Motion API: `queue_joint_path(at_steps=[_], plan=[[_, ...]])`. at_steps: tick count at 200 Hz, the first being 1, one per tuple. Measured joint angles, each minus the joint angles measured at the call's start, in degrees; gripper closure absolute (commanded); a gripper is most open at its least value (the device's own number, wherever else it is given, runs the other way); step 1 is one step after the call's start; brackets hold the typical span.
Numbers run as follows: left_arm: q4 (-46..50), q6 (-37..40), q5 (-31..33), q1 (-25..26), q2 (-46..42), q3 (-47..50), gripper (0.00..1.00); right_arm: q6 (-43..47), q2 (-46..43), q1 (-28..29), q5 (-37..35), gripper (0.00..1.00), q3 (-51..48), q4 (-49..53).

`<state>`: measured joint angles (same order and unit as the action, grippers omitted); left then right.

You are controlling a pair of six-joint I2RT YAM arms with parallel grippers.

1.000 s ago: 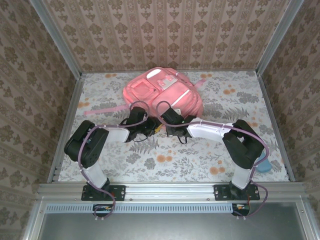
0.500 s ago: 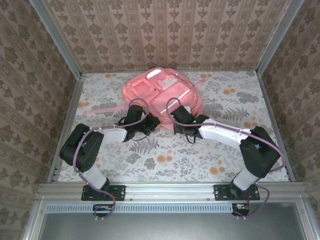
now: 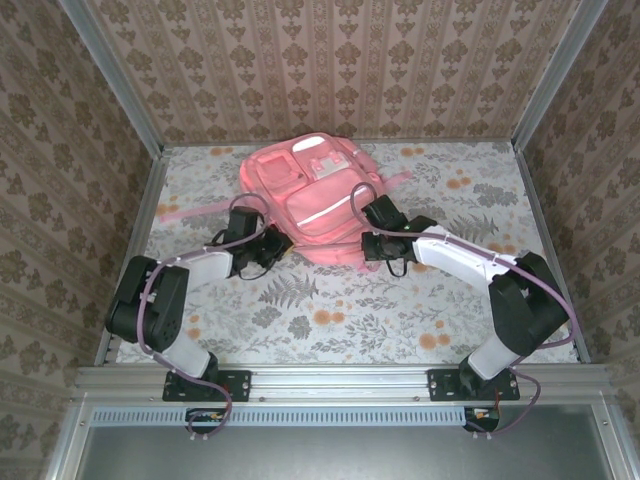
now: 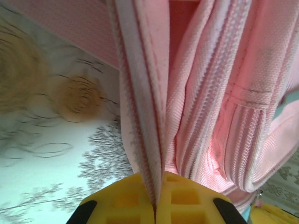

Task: Pack books, pencil case, and school supplies into a backpack

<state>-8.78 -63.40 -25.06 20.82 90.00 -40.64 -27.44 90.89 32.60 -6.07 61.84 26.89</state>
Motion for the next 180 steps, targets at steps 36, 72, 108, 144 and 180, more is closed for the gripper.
queue_joint_path(at_steps=[36,72,108,144,180], plan=[[5.5,4.4,1.0,-2.6,-2.9,-0.2,0.73,2.6,0.0,1.9,0.7,0.71,2.8,1.0],[9.5,5.6,3.8,-4.3,-7.5,-0.2,0.45,4.3,0.0,3.7,1.2,0.66,4.2,2.1],[10.3,4.5,4.0,-3.2,-12.9,0.6,0.38,5.2,0.0,4.3,2.0,0.48,4.6,2.3],[8.7,0.9,3.6,2.4,-13.4,1.9,0.37,4.7,0.5,1.9,2.5,0.41,5.5,3.2],[4.2,-2.7,3.3,8.6,-8.1,1.9,0.39,1.4,5.0,-6.6,6.1,0.42,9.3,2.5]])
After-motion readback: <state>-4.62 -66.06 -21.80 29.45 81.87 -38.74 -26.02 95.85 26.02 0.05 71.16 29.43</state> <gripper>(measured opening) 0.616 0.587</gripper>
